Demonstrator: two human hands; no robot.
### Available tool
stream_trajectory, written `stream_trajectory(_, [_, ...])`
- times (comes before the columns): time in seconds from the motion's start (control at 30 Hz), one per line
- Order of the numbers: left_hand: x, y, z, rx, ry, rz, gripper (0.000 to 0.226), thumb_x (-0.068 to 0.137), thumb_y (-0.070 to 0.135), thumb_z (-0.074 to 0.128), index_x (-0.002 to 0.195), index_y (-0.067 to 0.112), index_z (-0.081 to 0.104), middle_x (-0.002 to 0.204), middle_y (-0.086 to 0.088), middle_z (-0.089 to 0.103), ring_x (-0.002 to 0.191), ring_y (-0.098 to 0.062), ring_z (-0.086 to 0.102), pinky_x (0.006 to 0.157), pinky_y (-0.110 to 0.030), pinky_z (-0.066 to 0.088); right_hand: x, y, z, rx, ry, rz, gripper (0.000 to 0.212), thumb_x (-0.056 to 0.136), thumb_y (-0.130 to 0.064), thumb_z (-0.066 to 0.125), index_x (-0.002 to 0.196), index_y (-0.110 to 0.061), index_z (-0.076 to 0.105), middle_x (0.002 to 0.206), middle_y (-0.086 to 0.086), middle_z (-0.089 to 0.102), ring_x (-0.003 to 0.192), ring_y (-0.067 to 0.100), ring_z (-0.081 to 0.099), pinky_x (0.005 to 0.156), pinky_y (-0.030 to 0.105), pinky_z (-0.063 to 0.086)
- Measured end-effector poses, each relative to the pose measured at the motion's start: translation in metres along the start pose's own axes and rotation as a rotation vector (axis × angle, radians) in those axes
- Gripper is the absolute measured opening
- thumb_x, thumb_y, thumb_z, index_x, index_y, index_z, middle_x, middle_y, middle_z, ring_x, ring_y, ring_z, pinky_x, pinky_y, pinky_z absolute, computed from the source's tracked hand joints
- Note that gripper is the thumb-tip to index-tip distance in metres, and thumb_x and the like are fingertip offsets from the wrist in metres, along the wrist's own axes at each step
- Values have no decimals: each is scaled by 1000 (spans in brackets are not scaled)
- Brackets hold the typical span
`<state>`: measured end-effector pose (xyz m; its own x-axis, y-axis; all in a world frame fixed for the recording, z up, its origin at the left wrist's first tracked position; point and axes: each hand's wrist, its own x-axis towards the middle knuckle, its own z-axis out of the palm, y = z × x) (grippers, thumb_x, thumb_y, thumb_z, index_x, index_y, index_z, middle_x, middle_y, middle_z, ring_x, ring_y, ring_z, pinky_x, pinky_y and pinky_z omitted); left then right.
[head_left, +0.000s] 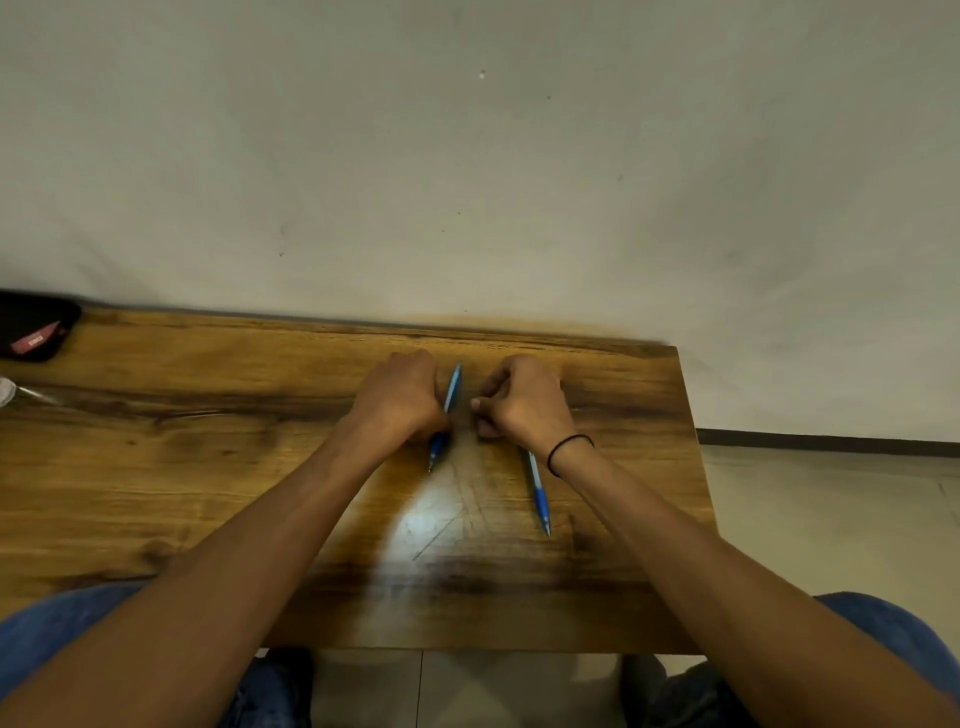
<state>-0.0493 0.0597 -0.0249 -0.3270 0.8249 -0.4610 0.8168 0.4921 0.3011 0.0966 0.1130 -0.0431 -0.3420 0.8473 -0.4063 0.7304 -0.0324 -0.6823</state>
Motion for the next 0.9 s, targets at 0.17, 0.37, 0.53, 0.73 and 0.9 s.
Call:
stream_trajectory(0.17, [1, -2, 1, -12, -41, 1, 30, 78, 29, 93, 93, 15, 72, 89, -5, 76, 83, -23, 76, 81, -43, 66, 4, 3, -21, -274, 30, -41, 27, 86, -34, 86, 93, -14, 67, 95, 7, 76, 97, 31, 74, 91, 49, 61])
stream_trajectory(0.37, [5, -4, 1, 105, 9, 9, 42, 79, 52, 88, 78, 22, 59, 77, 2, 67, 75, -16, 66, 66, -36, 55, 6, 9, -43, -595, -80, -3, 52, 75, -53, 90, 86, -20, 50, 86, 2, 59, 89, 29, 63, 67, 37, 47])
stream_trajectory(0.53, [4, -3, 2, 132, 162, 56, 47, 87, 60, 77, 72, 22, 53, 71, 3, 55, 67, -16, 53, 53, -32, 33, 4, 15, -36, -571, -194, 24, 26, 86, -31, 83, 90, -12, 65, 84, 6, 74, 83, 29, 75, 84, 45, 65])
stream_trajectory(0.73, [-1, 11, -7, -94, 156, 151, 36, 96, 50, 70, 76, 21, 75, 68, 5, 71, 67, -11, 67, 55, -27, 42, 8, 6, -46, -479, -173, 8, 35, 85, -45, 80, 90, -11, 73, 75, 4, 75, 75, 23, 75, 76, 40, 63])
stream_trajectory(0.9, [-5, 25, -5, -477, -178, 177, 23, 106, 31, 61, 123, 22, 74, 107, 3, 78, 101, -13, 74, 93, -38, 63, 10, 2, -52, -157, -147, -31, 35, 89, -43, 79, 71, -15, 69, 56, 2, 70, 44, 9, 61, 46, 23, 43])
